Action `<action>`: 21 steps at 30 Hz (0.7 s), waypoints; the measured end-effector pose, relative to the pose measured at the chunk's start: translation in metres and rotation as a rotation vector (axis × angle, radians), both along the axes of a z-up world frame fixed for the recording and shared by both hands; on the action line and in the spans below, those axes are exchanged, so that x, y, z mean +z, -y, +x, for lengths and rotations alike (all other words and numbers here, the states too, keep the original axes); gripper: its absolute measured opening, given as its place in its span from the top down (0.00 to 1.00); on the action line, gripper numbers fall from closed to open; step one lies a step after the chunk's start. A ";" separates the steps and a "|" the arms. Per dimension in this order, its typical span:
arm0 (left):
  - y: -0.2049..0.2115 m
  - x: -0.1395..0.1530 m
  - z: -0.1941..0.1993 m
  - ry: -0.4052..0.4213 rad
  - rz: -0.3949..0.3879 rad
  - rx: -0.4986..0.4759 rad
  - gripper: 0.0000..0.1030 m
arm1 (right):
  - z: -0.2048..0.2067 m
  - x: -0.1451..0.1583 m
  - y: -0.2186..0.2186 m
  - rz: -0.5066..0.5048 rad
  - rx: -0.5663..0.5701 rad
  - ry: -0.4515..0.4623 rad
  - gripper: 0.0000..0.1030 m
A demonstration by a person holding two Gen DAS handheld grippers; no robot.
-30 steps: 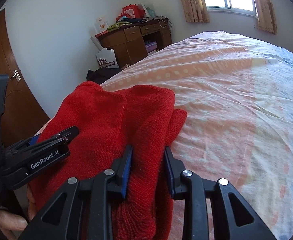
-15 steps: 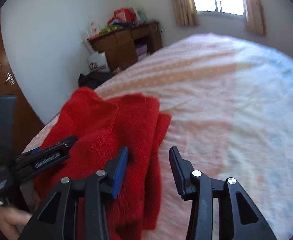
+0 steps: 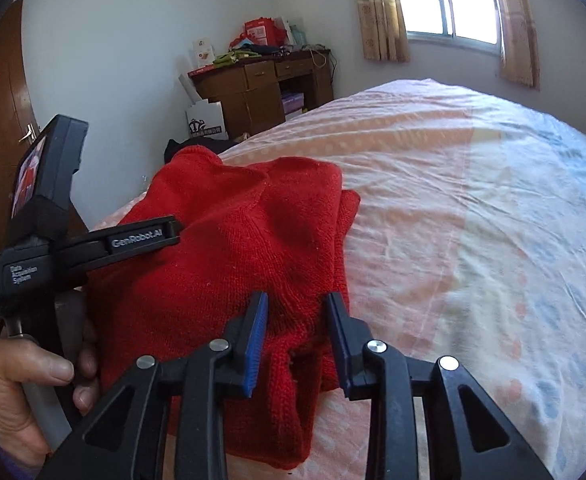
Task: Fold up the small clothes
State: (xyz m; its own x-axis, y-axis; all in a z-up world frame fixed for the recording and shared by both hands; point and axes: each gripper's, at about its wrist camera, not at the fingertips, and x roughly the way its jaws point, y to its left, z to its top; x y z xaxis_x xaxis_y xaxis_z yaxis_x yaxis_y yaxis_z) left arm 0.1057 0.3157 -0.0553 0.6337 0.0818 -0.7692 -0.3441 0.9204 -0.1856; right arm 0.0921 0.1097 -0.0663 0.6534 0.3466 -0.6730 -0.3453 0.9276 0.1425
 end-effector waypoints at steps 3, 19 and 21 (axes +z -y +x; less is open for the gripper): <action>-0.019 0.005 -0.007 0.031 -0.126 -0.077 0.15 | 0.005 0.006 0.007 0.032 0.056 -0.031 0.67; -0.045 0.002 0.076 -0.013 -0.371 -0.320 0.40 | 0.150 -0.016 -0.004 0.283 0.107 -0.298 0.74; -0.040 0.002 0.075 -0.018 -0.298 -0.327 0.57 | 0.145 -0.007 -0.017 0.216 0.117 -0.248 0.76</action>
